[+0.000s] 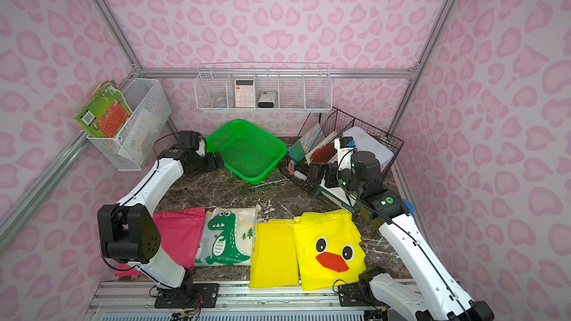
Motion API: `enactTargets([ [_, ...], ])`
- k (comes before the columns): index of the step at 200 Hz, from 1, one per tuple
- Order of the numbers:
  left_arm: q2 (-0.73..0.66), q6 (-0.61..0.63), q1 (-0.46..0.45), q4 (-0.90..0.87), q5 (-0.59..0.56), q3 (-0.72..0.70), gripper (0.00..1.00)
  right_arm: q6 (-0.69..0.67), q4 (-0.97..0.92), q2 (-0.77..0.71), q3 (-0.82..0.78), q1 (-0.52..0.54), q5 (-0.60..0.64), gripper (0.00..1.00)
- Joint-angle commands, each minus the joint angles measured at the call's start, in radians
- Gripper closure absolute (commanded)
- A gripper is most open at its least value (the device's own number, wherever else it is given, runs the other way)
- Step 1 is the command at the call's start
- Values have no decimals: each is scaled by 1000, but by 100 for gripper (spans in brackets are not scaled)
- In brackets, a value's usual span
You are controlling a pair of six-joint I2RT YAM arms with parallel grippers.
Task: Put the folded raincoat in the basket
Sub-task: Adjust the distractor at the corner of the board.
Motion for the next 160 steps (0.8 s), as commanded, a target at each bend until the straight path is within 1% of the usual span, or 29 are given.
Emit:
enactTargets([
  [1,-16,6,0,4,14,1,1,26,-39,7,2,64,-147,0],
  [25,-18,2,-2,1,28,12,1,37,-34,50,-31,185,-116,0],
  [39,-17,2,-2,-2,29,16,1,62,3,66,-85,220,-91,0],
  [53,-13,1,-2,-10,27,25,1,95,66,70,-155,226,-91,0],
  [64,-9,1,-2,-18,27,30,1,115,104,72,-210,225,-64,0],
  [80,-9,1,-2,-23,29,32,1,124,129,79,-282,224,19,0],
  [103,-9,3,-1,-24,30,30,1,123,121,74,-346,216,145,0],
  [115,-9,3,-2,-25,31,31,1,133,110,61,-375,194,204,0],
  [126,-5,3,-1,-23,37,29,1,137,102,42,-402,151,223,0],
  [146,0,0,-2,-24,43,30,1,152,98,-10,-449,33,222,0],
  [160,3,0,-2,-25,46,29,1,161,100,-46,-470,-70,200,0],
])
